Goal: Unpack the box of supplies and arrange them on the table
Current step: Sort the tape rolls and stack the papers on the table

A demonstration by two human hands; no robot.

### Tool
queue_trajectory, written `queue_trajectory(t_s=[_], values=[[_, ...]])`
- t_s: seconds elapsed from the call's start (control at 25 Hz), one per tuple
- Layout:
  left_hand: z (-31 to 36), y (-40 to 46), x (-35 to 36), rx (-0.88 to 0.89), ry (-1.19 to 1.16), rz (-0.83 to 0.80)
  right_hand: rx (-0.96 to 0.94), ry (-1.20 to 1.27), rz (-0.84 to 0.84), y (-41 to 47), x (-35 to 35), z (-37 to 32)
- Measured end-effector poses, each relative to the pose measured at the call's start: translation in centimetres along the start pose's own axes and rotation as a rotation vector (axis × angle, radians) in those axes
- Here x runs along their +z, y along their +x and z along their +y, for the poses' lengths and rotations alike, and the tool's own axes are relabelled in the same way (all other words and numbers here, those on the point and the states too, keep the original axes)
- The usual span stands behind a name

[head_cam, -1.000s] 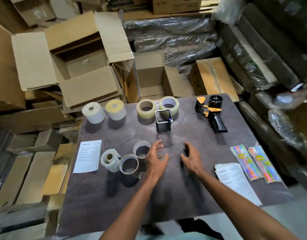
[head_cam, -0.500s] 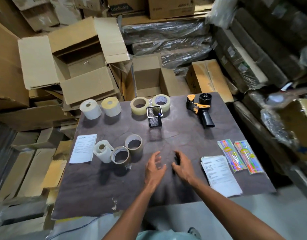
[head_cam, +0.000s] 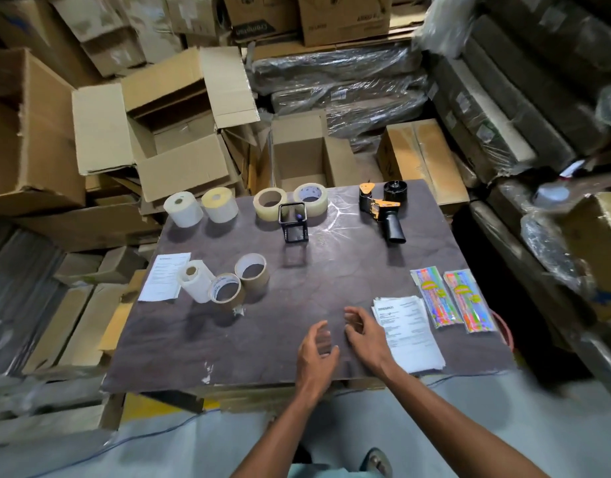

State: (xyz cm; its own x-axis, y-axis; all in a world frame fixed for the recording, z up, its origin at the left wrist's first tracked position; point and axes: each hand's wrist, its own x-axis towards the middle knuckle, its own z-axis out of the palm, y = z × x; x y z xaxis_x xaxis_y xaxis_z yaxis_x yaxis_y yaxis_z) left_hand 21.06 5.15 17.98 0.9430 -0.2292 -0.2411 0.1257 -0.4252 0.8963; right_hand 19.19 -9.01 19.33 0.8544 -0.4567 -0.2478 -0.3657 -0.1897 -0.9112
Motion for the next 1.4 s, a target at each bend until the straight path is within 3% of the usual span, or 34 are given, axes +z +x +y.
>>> queue_trajectory(t_s=[0.2,0.28,0.44,0.64,0.88,1.2,1.4], values=[[2.3,-1.9,4.4,0.082,0.04,-0.125,-0.186,-0.098,0.268,-2.2,-6.9,2.0],[3.6,-2.2,6.2,0.12,0.069,-0.17,-0.176,-0.188,0.34,-2.9,-9.4,3.9],[4.3,-1.6,9.2,0.204,0.161,-0.236,0.054,-0.352,0.274,-3.7,-11.9,6.5],[4.2,-0.8,10.7,0.143,0.338,-0.332,0.219,-0.38,0.176,-3.6,-11.0,6.2],[3.1,-0.5,10.7,0.125,0.372,-0.355,0.228,-0.38,0.153,-3.2,-10.3,5.3],[3.2,-0.8,10.3,0.096,0.347,-0.366,0.37,-0.116,0.182,-0.6,-12.3,4.0],[2.7,-0.9,10.6,0.071,0.242,-0.363,0.216,-0.208,0.154,-1.1,-11.3,3.1]])
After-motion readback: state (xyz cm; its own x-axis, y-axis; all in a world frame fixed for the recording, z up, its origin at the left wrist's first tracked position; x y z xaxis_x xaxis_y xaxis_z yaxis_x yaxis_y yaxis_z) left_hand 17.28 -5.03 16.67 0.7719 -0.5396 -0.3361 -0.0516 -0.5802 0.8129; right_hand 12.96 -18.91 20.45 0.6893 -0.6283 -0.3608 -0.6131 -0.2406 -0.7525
